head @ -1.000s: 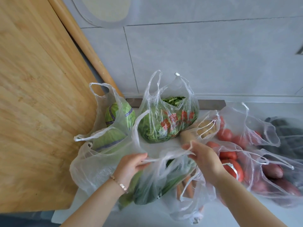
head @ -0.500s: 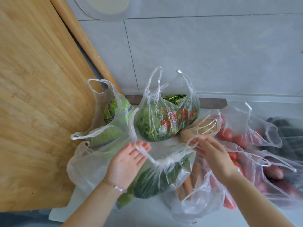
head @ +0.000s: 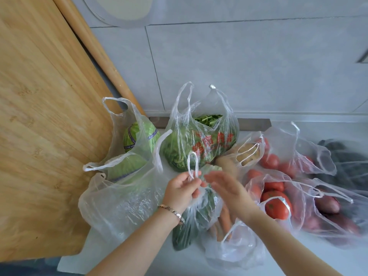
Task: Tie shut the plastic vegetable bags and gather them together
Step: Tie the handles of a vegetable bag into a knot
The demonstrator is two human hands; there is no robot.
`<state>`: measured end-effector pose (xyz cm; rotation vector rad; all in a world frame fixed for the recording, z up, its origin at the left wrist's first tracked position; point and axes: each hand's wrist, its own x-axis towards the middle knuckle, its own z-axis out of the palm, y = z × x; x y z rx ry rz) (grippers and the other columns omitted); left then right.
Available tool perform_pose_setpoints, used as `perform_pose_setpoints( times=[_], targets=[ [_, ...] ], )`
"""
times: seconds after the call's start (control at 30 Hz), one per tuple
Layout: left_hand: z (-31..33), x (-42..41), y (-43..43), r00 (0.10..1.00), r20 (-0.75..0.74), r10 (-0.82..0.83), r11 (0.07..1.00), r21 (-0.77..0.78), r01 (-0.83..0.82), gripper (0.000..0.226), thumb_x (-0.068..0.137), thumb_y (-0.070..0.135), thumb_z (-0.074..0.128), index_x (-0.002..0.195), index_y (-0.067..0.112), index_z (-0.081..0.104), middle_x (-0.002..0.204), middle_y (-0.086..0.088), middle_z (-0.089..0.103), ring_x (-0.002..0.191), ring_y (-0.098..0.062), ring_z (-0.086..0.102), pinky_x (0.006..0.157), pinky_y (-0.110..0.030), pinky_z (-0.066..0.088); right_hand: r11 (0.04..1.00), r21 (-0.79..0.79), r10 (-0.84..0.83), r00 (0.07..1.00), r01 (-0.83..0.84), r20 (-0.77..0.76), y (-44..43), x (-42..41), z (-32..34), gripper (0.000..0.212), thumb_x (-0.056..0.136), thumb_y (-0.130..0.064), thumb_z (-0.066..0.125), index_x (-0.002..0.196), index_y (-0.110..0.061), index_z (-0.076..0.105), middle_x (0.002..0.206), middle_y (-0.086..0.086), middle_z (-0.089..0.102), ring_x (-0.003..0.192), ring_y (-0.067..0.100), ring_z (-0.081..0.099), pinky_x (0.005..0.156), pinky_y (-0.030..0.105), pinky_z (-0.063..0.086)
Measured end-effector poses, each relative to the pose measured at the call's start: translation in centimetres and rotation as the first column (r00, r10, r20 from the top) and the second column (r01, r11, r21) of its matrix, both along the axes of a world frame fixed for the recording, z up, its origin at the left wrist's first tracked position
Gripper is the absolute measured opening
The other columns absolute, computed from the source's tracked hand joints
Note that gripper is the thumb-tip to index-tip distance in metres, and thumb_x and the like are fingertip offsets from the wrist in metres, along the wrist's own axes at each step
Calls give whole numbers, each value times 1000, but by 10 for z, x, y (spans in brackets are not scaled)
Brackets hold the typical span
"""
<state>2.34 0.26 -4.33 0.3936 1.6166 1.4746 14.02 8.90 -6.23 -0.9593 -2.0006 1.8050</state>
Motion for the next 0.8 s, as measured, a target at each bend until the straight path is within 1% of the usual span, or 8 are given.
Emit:
perform_pose_setpoints(
  times=[0.07, 0.13, 0.27, 0.37, 0.47, 0.6, 0.67, 0.8],
  targets=[
    [2, 1, 0, 1000, 28, -14, 1000, 9, 14, 20, 86, -7, 50, 84, 10, 61, 48, 4, 64, 37, 0, 44, 45, -11, 39, 947, 233, 187, 970, -220, 159, -10, 1, -12, 21, 92, -15, 51, 111, -19, 60, 99, -17, 59, 87, -3, 55, 86, 11, 43],
    [2, 3, 1, 999, 10, -33, 999, -6, 33, 20, 86, -6, 51, 83, 11, 61, 49, 5, 65, 39, 1, 46, 47, -11, 40, 909, 359, 188, 977, -213, 105, -17, -4, -19, 15, 90, -23, 54, 98, -18, 67, 87, -20, 58, 86, 0, 51, 79, 11, 37],
    [-3, -1, 4, 998, 20, 59, 998, -9, -59, 21, 88, -4, 50, 85, 13, 62, 56, 4, 68, 39, -3, 43, 43, -12, 39, 902, 415, 95, 993, -116, 70, -15, -13, -25, 16, 90, -25, 55, 88, -20, 70, 73, -22, 56, 79, -2, 47, 73, 9, 35],
    [-5, -10, 0, 980, -144, 141, 988, -39, -148, 17, 91, 7, 49, 89, 17, 64, 46, 9, 55, 40, -5, 40, 47, -18, 37, 865, 484, 38, 980, -130, 195, -15, -15, -29, 20, 92, -19, 53, 82, -9, 68, 58, -18, 45, 69, 10, 42, 59, 17, 32],
    [4, -14, -7, 951, -217, 220, 975, 20, -221, 21, 92, 9, 47, 92, 20, 64, 43, 9, 52, 45, -4, 48, 62, -31, 46, 875, 469, -49, 943, -118, 329, -12, -14, -33, 31, 91, -16, 50, 62, -8, 54, 50, -3, 40, 56, 17, 38, 51, 28, 26],
    [24, 1, 0, 990, -121, 71, 993, 98, -59, 25, 92, 3, 44, 92, 19, 63, 61, 3, 61, 57, -9, 62, 74, -31, 56, 839, 489, 103, 952, -238, 287, -23, -19, -25, 40, 82, -10, 46, 46, -15, 29, 48, -3, 29, 49, 13, 26, 50, 25, 24],
    [27, 6, 9, 1000, 18, 24, 995, 95, -26, 25, 92, -4, 40, 88, 12, 60, 73, -5, 55, 54, -8, 62, 68, -26, 58, 850, 443, 217, 956, -284, 197, -28, -21, -17, 28, 74, -22, 44, 51, -7, 43, 54, -7, 35, 59, 10, 31, 57, 18, 30],
    [20, 0, 21, 969, 248, 11, 997, 69, -29, 27, 92, -10, 34, 92, 4, 58, 77, -11, 55, 66, -15, 65, 76, -30, 56, 913, 318, 221, 965, -256, 141, -33, -17, -8, 45, 75, -45, 55, 68, -1, 60, 63, -7, 43, 65, 6, 35, 66, 9, 31]
  ],
)
